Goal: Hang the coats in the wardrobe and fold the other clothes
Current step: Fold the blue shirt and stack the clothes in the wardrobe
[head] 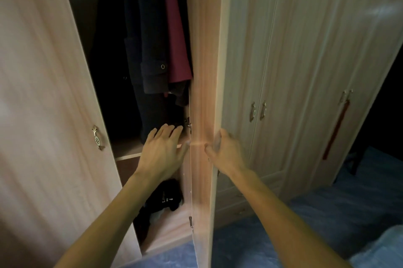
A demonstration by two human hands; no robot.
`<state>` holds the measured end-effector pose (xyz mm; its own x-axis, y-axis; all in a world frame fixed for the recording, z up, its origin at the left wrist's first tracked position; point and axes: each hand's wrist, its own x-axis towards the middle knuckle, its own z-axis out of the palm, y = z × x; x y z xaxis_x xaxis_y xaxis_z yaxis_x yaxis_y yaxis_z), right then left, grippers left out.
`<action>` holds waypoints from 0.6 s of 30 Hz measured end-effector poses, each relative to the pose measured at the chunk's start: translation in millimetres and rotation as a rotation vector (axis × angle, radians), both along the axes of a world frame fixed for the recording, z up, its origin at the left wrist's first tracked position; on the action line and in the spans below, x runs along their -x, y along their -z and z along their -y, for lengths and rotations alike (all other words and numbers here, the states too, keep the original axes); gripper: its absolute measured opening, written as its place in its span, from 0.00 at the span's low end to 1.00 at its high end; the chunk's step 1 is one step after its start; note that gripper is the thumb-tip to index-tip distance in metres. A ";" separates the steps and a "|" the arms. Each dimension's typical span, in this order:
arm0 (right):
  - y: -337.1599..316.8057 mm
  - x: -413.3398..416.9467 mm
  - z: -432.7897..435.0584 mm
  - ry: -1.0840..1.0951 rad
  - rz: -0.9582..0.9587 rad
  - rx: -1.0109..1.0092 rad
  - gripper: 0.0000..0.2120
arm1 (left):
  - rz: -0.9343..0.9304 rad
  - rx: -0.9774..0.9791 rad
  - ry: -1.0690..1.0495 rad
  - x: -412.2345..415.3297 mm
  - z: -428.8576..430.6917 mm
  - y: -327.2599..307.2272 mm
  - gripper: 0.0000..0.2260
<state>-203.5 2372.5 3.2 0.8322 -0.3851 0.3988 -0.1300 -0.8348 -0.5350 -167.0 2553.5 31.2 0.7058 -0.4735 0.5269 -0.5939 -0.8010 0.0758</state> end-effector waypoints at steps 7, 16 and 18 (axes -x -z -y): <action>-3.6 -25.0 -68.4 -0.258 0.000 0.098 0.19 | -0.077 0.070 -0.138 -9.4 -50.9 8.0 0.20; -3.5 -94.8 -136.2 -0.529 -0.048 0.070 0.34 | -0.119 0.205 -0.199 -56.5 -113.0 18.0 0.18; -1.7 -116.2 -149.8 -0.537 -0.042 0.097 0.35 | -0.126 0.227 -0.185 -72.8 -120.7 22.0 0.17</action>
